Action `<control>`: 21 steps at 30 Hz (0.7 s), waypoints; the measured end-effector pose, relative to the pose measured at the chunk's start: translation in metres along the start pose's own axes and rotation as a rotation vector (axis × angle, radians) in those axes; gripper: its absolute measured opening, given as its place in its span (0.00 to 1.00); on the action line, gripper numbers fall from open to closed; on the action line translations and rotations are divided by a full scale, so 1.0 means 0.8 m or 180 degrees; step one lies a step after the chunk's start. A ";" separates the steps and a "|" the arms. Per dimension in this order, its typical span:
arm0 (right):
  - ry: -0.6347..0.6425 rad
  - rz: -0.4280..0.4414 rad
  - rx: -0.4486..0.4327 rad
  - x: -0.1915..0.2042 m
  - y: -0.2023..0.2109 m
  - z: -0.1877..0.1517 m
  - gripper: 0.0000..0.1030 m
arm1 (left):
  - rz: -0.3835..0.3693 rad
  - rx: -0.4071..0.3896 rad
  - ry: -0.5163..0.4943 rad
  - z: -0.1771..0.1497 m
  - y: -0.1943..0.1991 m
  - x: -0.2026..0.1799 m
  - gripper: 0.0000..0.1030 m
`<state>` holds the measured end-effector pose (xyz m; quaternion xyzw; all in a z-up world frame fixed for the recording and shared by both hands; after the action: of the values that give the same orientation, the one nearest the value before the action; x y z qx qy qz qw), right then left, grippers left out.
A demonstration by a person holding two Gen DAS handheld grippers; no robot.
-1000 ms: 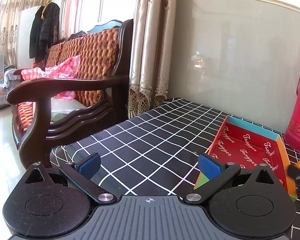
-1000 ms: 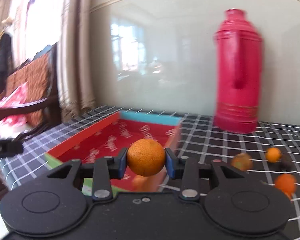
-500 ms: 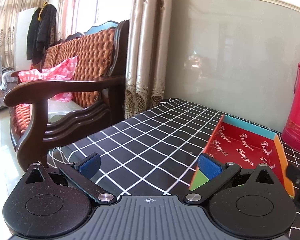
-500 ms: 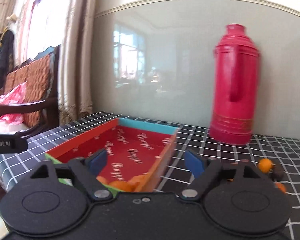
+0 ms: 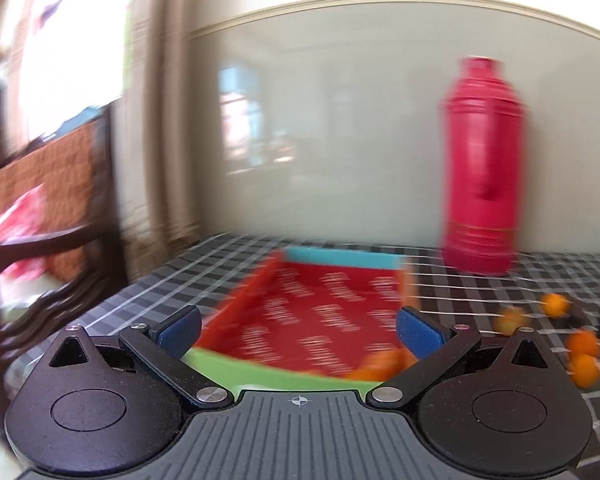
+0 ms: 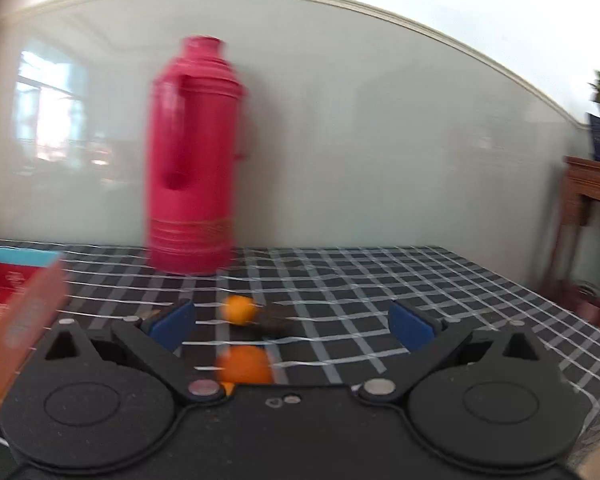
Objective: Organize fruits
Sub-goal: 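Carry the orange with the right tool into the box and release, then grasp the dark dried fruit with the left tool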
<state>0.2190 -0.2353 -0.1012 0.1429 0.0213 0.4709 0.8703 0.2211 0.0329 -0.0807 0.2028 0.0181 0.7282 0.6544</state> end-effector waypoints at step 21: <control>-0.0381 -0.0738 -0.0081 -0.149 -0.029 0.004 0.94 | -0.1220 0.0708 -0.0321 -0.016 -0.101 -0.210 0.67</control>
<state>0.1719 -0.3464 -0.1162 0.1562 -0.0202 0.3580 0.9203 0.3034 -0.1134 -0.1618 0.3027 0.1037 0.5730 0.7545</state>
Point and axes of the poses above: each gripper's, at about its wrist camera, not at the fingertips, and y roughly against the way its jaws point, x to its left, z to its top, the point moved 8 cm from there along -y, roughly the way its jaws point, and after that the axes turned 12 degrees about -y, right-handed, at the moved point
